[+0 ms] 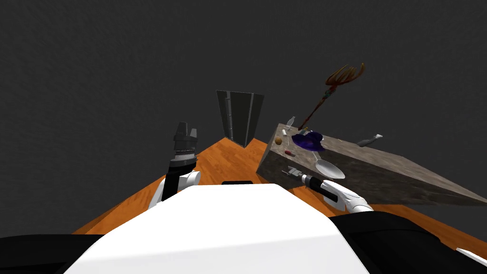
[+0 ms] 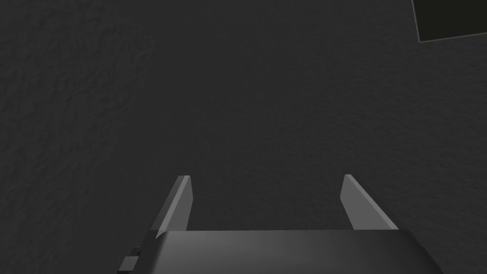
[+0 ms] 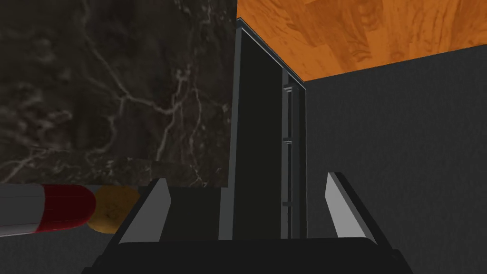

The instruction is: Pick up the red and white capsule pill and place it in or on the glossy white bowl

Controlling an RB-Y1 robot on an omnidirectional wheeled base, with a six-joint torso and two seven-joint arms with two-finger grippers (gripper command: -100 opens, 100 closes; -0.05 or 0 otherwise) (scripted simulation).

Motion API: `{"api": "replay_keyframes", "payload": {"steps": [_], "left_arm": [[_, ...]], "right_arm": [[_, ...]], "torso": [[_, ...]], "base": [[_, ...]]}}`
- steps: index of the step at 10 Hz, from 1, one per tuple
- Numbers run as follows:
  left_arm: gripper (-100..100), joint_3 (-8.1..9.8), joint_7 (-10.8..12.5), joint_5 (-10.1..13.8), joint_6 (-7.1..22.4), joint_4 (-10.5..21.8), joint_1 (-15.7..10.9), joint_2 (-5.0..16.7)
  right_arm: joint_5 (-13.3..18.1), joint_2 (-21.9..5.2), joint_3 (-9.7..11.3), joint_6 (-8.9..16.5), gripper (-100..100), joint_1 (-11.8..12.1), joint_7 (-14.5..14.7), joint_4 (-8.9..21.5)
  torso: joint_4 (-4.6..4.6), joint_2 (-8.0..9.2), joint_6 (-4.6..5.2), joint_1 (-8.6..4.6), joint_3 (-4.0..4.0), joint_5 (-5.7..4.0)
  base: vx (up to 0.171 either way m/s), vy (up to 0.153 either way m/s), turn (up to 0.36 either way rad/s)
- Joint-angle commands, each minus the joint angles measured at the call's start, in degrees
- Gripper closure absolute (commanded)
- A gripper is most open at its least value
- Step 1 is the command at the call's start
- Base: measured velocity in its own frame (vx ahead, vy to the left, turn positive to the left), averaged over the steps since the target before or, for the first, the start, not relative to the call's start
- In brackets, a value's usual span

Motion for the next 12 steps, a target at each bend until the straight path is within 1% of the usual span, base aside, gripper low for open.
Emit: {"api": "replay_keyframes", "payload": {"steps": [1, 2, 3, 4, 5, 6, 8, 9, 10, 11, 12], "left_arm": [[0, 0.0, 0.0, 0.0, 0.0, 0.0, 0.0, 0.0], [0, 0.0, 0.0, 0.0, 0.0, 0.0, 0.0, 0.0], [0, 0.0, 0.0, 0.0, 0.0, 0.0, 0.0, 0.0], [0, 0.0, 0.0, 0.0, 0.0, 0.0, 0.01, 0.0], [0, 0.0, 0.0, 0.0, 0.0, 0.0, 0.0, 0.0], [0, 0.0, 0.0, 0.0, 0.0, 0.0, 0.01, 0.0], [0, 0.01, 0.0, 0.0, 0.0, 0.0, 0.0, 0.0], [0, 0.01, 0.0, 0.0, 0.0, 0.0, 0.0, 0.0], [0, 0.0, 0.0, 0.0, 0.0, 0.0, 0.0, 0.0], [0, 0.0, 0.0, 0.0, 0.0, 0.0, 0.01, 0.0], [0, 0.01, 0.0, 0.0, 0.0, 0.0, 0.01, 0.0]], "right_arm": [[0.69, -2.13, 0.35, 0.23, -100, 0.28, 0.5, 1.11], [1.92, -4.34, 0.93, -0.1, -100, 0.63, 1.22, 3.56], [1.92, -5.16, 0.93, -0.1, -100, 0.63, 1.22, 3.7], [3.07, -7.27, 1.49, -0.43, -100, 1.04, 1.84, 6.14], [3.07, -8.09, 1.49, -0.43, -100, 1.04, 1.84, 6.14], [4.16, -10.45, 2.04, -0.77, -100, 1.5, 2.34, 7.51], [4.16, -10.85, 2.04, -0.77, -100, 1.5, 2.34, 8.41], [5.16, -13.38, 2.59, -1.11, -100, 2.02, 2.69, 10.08], [6.08, -14.9, 3.15, -1.46, -100, 2.59, 2.91, 12.34], [6.08, -15.64, 3.15, -1.46, -100, 2.59, 2.91, 12.34], [6.92, -17.61, 3.71, -1.8, -100, 3.23, 2.98, 13.98]], "torso": [[0.0, 0.0, 0.0, 0.0, 0.0, 0.0], [0.01, 0.04, 0.03, -0.04, 0.02, 0.0], [-0.01, -0.05, -0.01, -0.01, -0.03, -0.01], [-0.01, -0.01, 0.03, -0.03, -0.01, 0.0], [-0.02, -0.08, 0.0, 0.0, -0.04, -0.01], [-0.01, -0.01, 0.03, -0.01, -0.01, 0.0], [0.01, 0.08, 0.03, -0.05, 0.04, -0.01], [0.05, 0.24, 0.05, -0.16, 0.13, -0.05], [0.04, 0.14, 0.02, -0.11, 0.09, -0.03], [-0.01, -0.06, 0.01, 0.02, -0.03, 0.01], [-0.02, -0.05, 0.04, -0.04, -0.04, -0.01]], "base": [[0.08, 0.053, 0.061], [0.107, 0.069, 0.114], [0.097, 0.056, 0.063], [0.118, 0.063, 0.122], [0.094, 0.059, 0.058], [0.09, 0.07, 0.096], [0.047, 0.028, 0.02], [0.066, 0.039, 0.081], [0.136, 0.076, 0.124], [0.116, 0.045, 0.05], [0.113, 0.031, 0.084]]}}
